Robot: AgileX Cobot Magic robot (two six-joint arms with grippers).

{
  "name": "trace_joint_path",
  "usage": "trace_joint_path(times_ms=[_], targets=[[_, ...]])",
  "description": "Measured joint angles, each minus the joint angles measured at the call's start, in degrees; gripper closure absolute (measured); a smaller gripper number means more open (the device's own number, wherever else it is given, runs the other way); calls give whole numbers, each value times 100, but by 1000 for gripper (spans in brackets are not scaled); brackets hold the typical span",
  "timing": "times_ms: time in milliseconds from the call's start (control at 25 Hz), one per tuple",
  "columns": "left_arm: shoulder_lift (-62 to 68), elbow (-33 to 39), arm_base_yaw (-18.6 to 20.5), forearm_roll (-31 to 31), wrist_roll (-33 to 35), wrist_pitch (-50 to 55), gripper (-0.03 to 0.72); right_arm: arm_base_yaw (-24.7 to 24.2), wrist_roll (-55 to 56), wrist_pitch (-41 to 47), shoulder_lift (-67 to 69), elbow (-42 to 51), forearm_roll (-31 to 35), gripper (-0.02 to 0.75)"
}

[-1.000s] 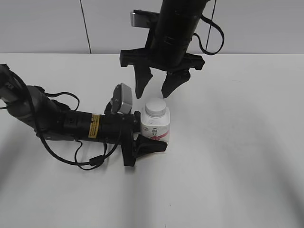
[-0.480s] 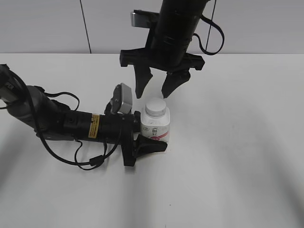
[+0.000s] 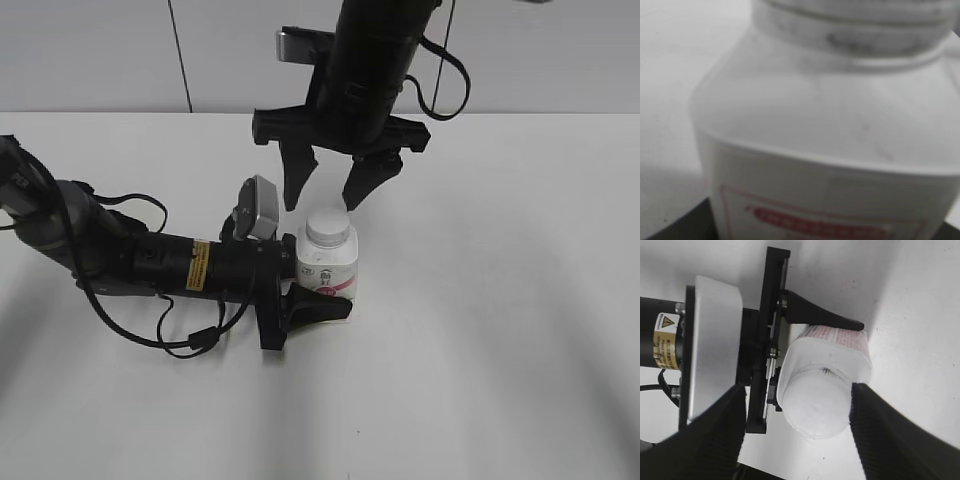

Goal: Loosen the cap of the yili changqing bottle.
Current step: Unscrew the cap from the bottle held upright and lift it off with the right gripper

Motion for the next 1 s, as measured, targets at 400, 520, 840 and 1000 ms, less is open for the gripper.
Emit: trace_joint_path(times_ms=[400,520,840,1000], targets=[[0,0,0,0,-6,0,283,0,89,0,63,0,-120,202],[0,0,0,0,-6,0,283,0,106,0,63,0,-127,202],[0,0,0,0,-6,0,283,0,125,0,63,228,-122,202],[0,0,0,0,-6,0,283,0,131,0,63,228,-111,202]])
